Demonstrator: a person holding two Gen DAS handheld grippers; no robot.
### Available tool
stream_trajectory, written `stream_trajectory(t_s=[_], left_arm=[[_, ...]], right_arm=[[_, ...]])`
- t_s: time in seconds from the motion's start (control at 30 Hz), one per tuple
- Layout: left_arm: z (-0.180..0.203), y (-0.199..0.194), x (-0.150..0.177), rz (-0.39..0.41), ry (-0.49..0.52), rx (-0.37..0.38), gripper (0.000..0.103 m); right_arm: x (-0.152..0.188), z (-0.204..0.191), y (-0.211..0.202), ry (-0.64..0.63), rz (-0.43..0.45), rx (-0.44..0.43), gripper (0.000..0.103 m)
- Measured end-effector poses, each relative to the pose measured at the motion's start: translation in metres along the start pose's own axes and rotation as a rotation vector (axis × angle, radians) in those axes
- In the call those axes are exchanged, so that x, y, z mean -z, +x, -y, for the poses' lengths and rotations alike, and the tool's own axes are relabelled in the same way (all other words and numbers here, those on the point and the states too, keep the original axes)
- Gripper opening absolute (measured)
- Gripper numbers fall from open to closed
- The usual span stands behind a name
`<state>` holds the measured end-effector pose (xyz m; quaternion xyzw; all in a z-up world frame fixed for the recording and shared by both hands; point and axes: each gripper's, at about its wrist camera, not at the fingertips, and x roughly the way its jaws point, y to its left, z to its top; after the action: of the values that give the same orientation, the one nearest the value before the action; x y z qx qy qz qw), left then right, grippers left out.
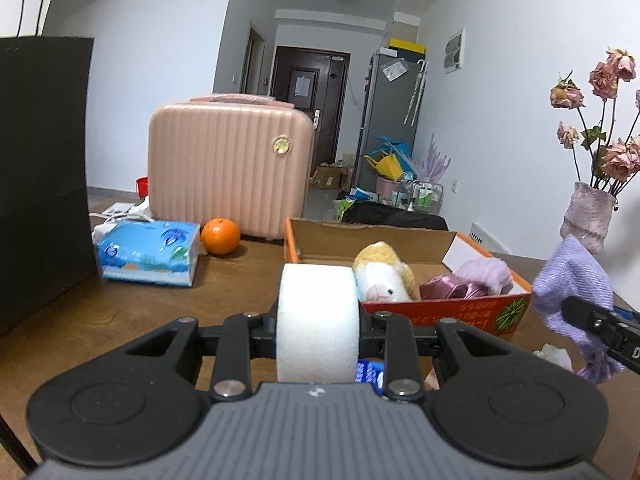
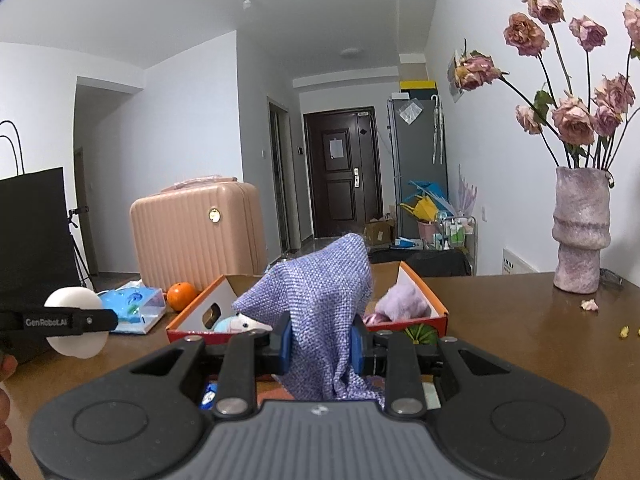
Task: Organize soft objects
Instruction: 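Carry the foam cylinder and purple pouch with both grippers over the box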
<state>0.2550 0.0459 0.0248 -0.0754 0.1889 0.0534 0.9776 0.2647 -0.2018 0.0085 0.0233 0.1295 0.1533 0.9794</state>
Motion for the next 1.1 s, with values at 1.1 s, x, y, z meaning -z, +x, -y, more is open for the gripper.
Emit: stream_trajectory(t_s=[1.1], left_arm=[[0.033,0.058,-0.048,0.058,0.0,0.021,0.03]], right_arm=[[-0.026,-0.003,0.068,0.018,0.04,0.019,0.027]])
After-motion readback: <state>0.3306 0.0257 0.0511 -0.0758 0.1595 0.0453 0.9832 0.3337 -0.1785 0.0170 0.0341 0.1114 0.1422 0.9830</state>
